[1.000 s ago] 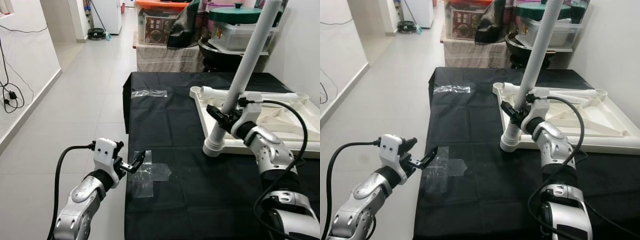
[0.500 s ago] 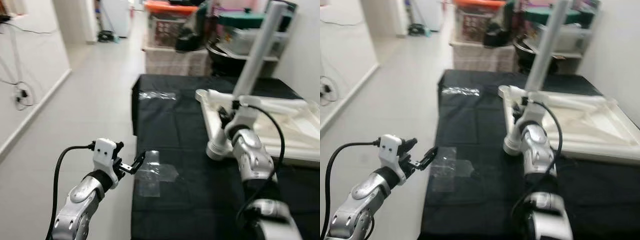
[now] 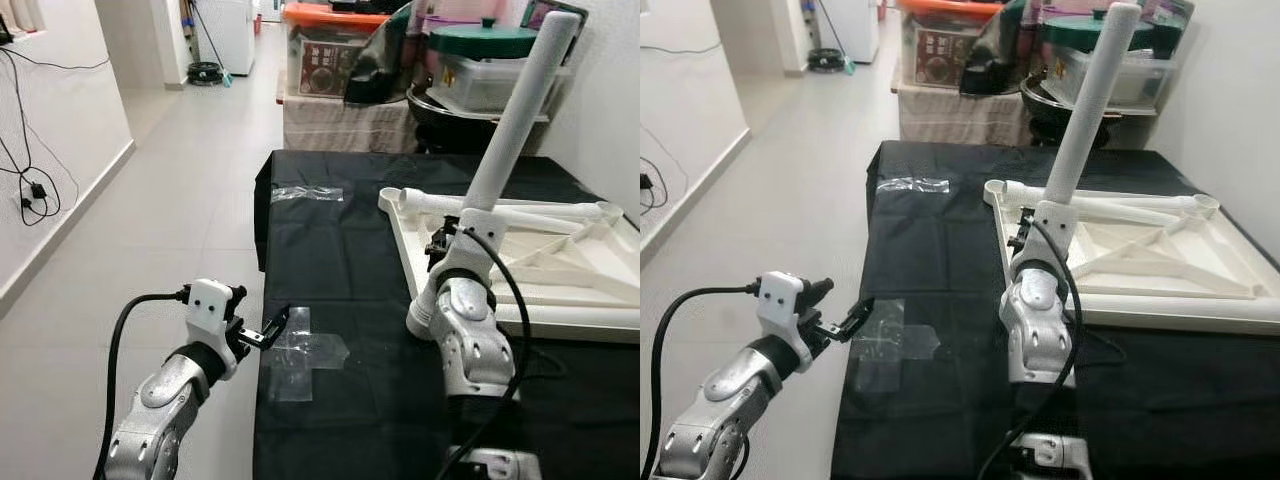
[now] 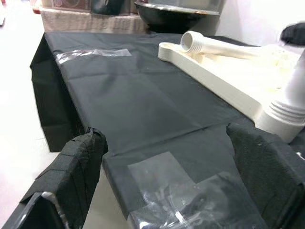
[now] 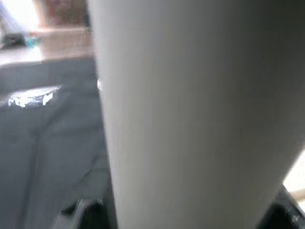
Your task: Building children table
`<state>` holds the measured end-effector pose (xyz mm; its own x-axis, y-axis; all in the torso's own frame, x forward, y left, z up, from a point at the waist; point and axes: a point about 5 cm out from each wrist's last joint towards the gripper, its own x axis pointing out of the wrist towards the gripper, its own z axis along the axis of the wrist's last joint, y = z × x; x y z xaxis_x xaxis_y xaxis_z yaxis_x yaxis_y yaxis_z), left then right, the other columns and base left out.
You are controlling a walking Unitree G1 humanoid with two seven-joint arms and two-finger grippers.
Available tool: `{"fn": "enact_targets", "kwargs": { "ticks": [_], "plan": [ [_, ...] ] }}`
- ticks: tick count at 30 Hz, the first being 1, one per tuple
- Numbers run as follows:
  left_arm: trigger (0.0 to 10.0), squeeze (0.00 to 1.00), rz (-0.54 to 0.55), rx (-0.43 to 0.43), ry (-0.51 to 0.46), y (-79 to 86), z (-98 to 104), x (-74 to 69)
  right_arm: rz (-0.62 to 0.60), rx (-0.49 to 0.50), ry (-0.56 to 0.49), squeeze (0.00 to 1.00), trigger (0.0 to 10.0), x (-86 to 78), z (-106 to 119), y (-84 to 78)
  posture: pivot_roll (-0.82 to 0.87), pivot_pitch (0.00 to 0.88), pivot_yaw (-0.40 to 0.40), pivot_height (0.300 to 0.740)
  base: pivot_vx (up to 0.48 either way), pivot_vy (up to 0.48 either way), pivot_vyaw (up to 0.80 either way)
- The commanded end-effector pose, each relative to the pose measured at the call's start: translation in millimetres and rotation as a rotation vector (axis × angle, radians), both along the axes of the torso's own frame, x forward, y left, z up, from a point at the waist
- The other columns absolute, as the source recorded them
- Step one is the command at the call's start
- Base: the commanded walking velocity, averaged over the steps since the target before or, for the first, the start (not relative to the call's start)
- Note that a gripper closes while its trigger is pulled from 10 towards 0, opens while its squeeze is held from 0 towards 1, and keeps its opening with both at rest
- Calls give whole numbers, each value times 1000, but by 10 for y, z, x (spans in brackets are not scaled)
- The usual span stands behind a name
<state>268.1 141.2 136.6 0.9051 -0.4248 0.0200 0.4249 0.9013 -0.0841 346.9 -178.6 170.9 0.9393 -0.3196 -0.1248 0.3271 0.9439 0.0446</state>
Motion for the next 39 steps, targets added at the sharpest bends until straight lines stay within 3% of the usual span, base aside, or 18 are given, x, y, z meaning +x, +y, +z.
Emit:
{"fn": "enact_targets", "kwargs": {
  "ticks": [1, 3, 4, 7, 10, 11, 12, 13, 16, 24, 25, 26, 32, 34, 35, 36, 38, 39],
  "plan": [
    [10000, 0, -10, 3, 17, -29, -27, -15, 15, 33, -4, 1000, 10000, 35, 37, -120, 82, 0, -75, 740, 0, 0, 0],
    [10000, 0, -10, 3, 17, -29, -27, -17, 25, 11, -9, 961, 10000, 47, 78, -158, 82, 0, -75, 740, 0, 0, 0],
    [10000, 0, -10, 3, 17, -25, -26, -18, 41, 0, -18, 0, 10000, 65, 116, -199, 82, 0, -75, 740, 0, 0, 0],
    [10000, 0, -10, 3, 17, -22, -25, -19, 70, 6, -29, 0, 10000, 88, 151, -231, 82, 0, -76, 740, 0, 0, 0],
    [10000, 0, -9, 4, 18, -13, -26, -15, 240, 48, -112, 0, 10000, 209, 235, -385, 78, 0, -75, 740, 0, 0, 0],
    [10000, 0, -9, 4, 18, -13, -26, -15, 240, 48, -112, 0, 10000, 209, 235, -385, 78, 0, -75, 740, 0, 0, 0],
    [10000, 0, -11, 8, 17, -17, -28, -9, 362, 84, -138, 0, 10000, 262, 258, -447, 81, 0, -75, 740, 0, 0, 0],
    [10000, 0, -11, 8, 17, -17, -28, -9, 362, 84, -138, 0, 10000, 262, 258, -447, 81, 0, -75, 740, 0, 0, 0],
    [10000, 0, -14, 9, 14, -18, -21, -1, 628, 130, -118, 0, 10000, 287, 262, -478, 84, 0, -75, 740, 0, 0, 0],
    [10000, 0, -16, 8, 10, -24, -13, 6, 755, 125, -81, 0, 10000, 321, 240, -459, 96, 0, -80, 740, 0, 0, 0],
    [10000, 0, -17, 9, 9, -25, -11, 6, 751, 125, -82, 0, 6863, 341, 236, -459, 96, 0, -80, 740, 0, 0, 0],
    [10000, 0, -17, 10, 7, -23, -8, 7, 737, 129, -86, 0, 0, 364, 234, -473, 100, 0, -82, 740, 0, 0, 0],
    [10000, 0, -15, 12, 5, -12, -4, 8, 689, 120, -126, 0, 0, 397, 274, -510, 103, 0, -83, 740, 0, 0, 0],
    [10000, 0, -14, 13, 5, -5, -3, 5, 616, 76, -140, 0, 0, 421, 306, -536, 104, 0, -83, 740, 0, 0, 0],
    [10000, 0, -13, 14, 5, -1, -7, 2, 496, 51, -117, 0, 0, 440, 269, -556, 97, 0, -81, 740, 0, 0, 0],
    [10000, 0, -13, 14, 5, -1, -7, 2, 496, 51, -117, 0, 0, 440, 269, -556, 97, 0, -81, 740, 0, 0, 0],
    [10000, 0, -17, 13, 9, -20, -31, 5, 67, -17, -16, 0, 0, 360, 33, -674, 79, 0, -73, 740, 0, 0, 0],
    [10000, 0, -22, 10, 8, -48, -29, 12, -67, -38, 9, 0, 0, 274, -87, -622, 83, 0, -69, 740, 0, 0, 0]
  ]
}}
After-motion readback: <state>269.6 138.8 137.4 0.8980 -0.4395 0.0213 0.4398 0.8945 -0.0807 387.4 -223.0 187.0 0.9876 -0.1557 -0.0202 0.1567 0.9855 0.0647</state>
